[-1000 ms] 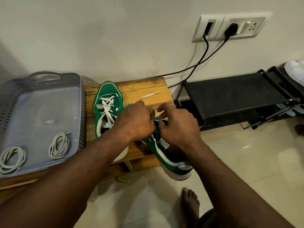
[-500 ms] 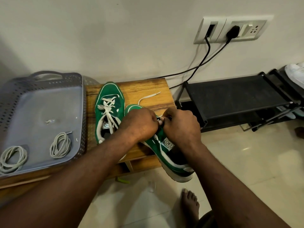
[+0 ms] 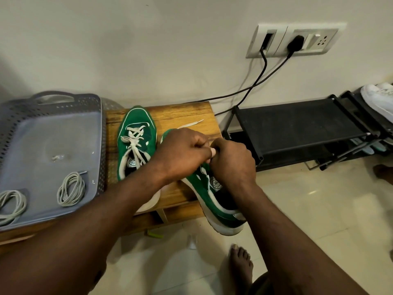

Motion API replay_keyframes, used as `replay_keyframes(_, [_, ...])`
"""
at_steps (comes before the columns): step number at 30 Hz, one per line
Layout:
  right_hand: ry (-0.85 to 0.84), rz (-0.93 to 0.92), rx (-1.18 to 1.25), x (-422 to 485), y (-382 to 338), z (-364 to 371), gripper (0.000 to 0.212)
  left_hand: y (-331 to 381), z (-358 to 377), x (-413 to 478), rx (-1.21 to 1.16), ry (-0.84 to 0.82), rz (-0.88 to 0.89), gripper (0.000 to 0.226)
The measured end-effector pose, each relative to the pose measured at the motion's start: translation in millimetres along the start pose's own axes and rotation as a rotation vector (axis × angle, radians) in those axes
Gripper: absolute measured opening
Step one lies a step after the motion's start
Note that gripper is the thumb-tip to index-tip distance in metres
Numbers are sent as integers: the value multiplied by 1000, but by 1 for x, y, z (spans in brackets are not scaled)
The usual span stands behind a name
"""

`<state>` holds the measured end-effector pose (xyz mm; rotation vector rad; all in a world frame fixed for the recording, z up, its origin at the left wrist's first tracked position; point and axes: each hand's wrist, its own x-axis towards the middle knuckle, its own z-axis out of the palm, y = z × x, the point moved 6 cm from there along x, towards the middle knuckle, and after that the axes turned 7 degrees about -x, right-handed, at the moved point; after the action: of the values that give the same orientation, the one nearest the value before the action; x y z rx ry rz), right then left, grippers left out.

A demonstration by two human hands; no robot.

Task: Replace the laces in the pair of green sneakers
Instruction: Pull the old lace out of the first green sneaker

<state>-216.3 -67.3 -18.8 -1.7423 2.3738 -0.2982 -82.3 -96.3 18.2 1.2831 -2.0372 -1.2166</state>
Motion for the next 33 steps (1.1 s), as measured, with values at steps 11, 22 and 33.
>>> replay_keyframes(11, [-1, 10, 14, 1, -1, 2, 11, 3, -7, 0, 15, -63, 9, 28])
replay_keyframes(22, [29, 87, 72, 11, 18, 3, 15, -7, -25, 6, -275, 69, -78, 36])
replay_keyframes(33, [15, 30, 144, 3, 3, 8, 9, -35, 11, 9, 504, 13, -170, 13])
